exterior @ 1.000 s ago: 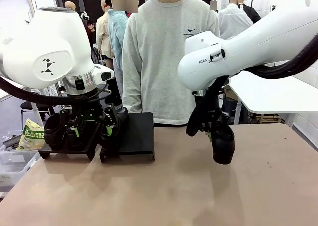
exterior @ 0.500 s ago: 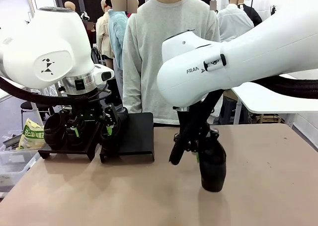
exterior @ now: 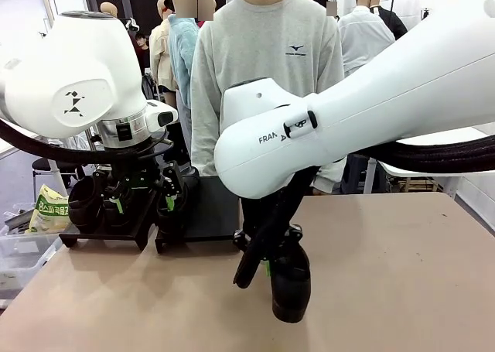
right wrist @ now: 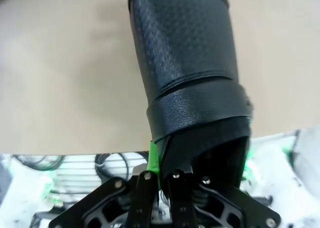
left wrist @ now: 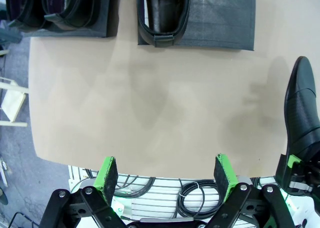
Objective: Organize the shoes by placing them on the stand.
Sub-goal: Pick up one Shoe and place it in the middle of the table.
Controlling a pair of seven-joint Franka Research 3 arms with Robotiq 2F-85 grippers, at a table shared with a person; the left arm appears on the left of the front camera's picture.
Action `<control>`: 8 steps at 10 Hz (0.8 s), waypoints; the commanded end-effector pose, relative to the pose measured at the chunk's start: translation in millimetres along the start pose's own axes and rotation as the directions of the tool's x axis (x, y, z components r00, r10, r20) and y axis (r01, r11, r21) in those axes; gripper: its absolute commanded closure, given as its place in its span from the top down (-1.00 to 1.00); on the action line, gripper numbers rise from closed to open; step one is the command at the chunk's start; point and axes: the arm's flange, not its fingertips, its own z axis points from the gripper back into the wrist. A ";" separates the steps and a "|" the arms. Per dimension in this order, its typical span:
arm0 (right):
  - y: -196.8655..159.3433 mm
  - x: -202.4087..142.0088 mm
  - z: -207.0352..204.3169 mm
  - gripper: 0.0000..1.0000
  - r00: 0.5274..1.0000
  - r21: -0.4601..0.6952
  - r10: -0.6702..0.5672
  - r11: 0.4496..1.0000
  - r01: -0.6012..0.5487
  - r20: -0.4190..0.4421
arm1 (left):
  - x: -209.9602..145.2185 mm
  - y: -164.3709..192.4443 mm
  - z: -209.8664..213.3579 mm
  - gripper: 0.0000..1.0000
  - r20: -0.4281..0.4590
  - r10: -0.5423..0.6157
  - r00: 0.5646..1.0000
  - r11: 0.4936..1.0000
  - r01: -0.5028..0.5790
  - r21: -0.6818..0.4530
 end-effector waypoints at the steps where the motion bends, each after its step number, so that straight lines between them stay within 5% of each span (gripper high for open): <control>1: 8.7 -4.3 -4.5 -1.00 0.999 0.044 0.054 0.998 -0.054 0.007 | 0.3 1.7 -0.3 1.00 -0.005 0.001 1.000 1.000 -0.001 -0.007; 5: 39.7 0.6 -22.0 -1.00 0.987 0.058 0.147 0.987 -0.151 0.057 | 0.3 1.7 -0.3 1.00 -0.005 0.001 1.000 1.000 -0.001 -0.007; 8: 58.6 10.0 -36.7 -1.00 0.993 0.023 0.094 0.995 -0.096 0.077 | 0.3 1.7 -0.3 1.00 -0.005 0.001 1.000 1.000 -0.001 -0.007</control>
